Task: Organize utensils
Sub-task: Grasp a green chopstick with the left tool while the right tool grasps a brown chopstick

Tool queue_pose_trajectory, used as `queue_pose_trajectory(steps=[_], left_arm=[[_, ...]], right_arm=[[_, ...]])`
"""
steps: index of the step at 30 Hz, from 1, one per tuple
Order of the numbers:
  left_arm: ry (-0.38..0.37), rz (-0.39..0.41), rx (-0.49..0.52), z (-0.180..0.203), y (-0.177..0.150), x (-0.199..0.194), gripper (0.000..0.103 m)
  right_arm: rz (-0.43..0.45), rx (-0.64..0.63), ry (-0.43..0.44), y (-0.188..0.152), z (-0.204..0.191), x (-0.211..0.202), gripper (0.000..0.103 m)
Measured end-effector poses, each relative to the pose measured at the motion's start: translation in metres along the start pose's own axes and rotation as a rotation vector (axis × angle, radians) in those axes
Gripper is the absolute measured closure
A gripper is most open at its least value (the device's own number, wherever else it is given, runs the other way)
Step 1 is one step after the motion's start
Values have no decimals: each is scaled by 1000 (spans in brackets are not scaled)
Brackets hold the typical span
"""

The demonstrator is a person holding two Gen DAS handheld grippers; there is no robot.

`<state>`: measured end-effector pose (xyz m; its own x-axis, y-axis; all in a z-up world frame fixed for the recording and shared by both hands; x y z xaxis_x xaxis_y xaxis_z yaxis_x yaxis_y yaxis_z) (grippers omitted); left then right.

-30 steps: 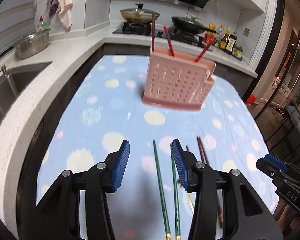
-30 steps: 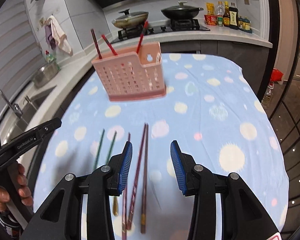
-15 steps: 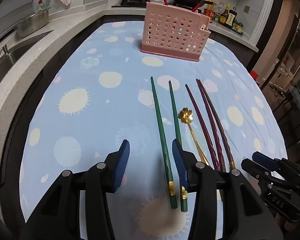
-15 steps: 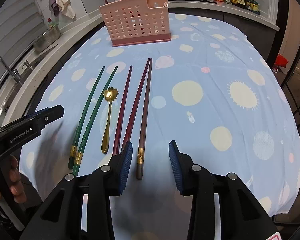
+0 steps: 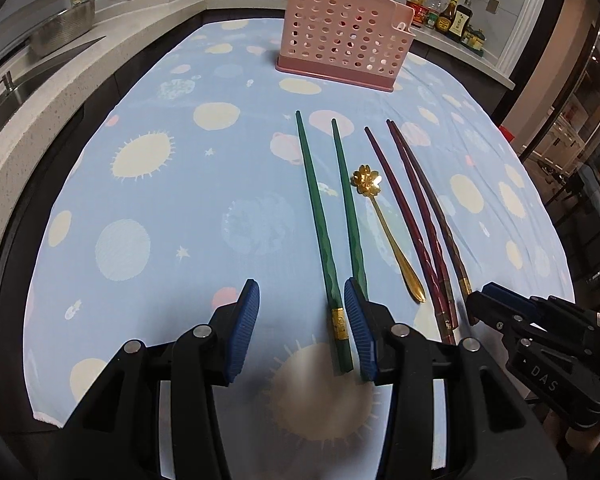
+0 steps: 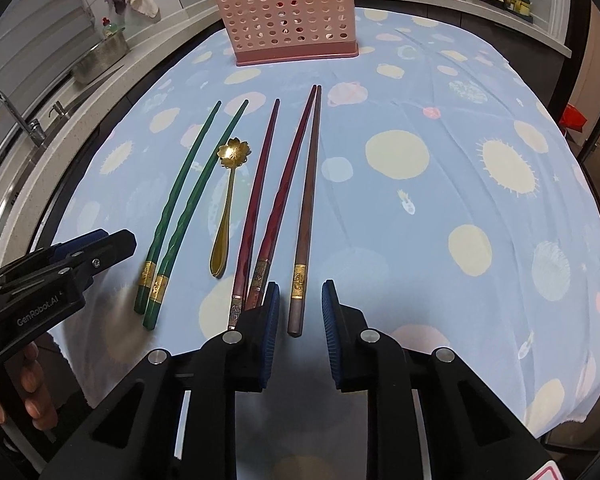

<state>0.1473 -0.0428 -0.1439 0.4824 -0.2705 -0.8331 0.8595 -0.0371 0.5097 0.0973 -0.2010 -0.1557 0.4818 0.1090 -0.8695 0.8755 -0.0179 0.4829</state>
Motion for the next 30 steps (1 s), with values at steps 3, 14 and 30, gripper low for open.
queue_pose_trajectory(steps=[3,14,30], left_arm=[[-6,-8,6,2,-3,1,61],[-15,-41,27,7,-14,7,61],[-26,-61,28,9,-21,13,75]], right_arm=[[-2,-1,-5,0,1,2,84],[-13,5,-9,0,4,10,95],[-13,9,-6,-1,4,10,95]])
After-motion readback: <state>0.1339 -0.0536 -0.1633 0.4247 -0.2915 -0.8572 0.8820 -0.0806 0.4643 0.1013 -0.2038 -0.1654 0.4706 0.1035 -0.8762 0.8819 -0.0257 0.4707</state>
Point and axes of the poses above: each gripper's, at about its wrist camera, not at the fingertips, and x roughly the way its jaws point, z to its right, y to its top, the point moved 8 cm from there along x, roughly the way its jaws point, and after that the axes turned 7 degrees about -x, right-handed, at the moved point
